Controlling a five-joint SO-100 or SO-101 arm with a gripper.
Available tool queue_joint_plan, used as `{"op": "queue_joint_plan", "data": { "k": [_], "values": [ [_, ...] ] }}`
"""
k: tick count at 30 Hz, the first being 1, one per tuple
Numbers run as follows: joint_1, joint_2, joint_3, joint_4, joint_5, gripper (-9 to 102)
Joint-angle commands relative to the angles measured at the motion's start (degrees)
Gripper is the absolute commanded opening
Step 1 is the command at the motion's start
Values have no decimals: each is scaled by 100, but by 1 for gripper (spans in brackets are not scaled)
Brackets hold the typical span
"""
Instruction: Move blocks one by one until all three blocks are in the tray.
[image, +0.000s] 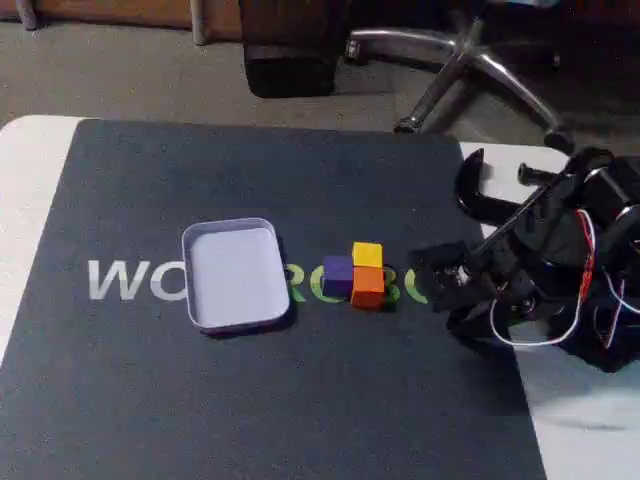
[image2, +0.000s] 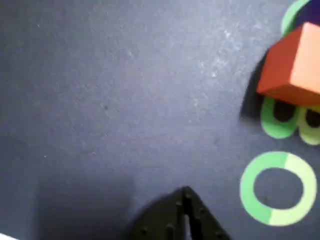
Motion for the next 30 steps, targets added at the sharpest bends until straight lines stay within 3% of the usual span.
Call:
{"op": "queue_joint_plan", "data": {
  "k": [1, 12, 17, 20, 25, 30],
  "values": [
    [-9, 0, -35, 35, -18, -6],
    [606, 0, -35, 35, -53, -6],
    [1828, 0, -35, 35, -1160, -7],
    [2101, -9, -35, -44, -1257, -7],
    [2057, -9, -272, -773, -562, -8],
    [1600, -9, -1406, -185, 237, -7]
  ]
}}
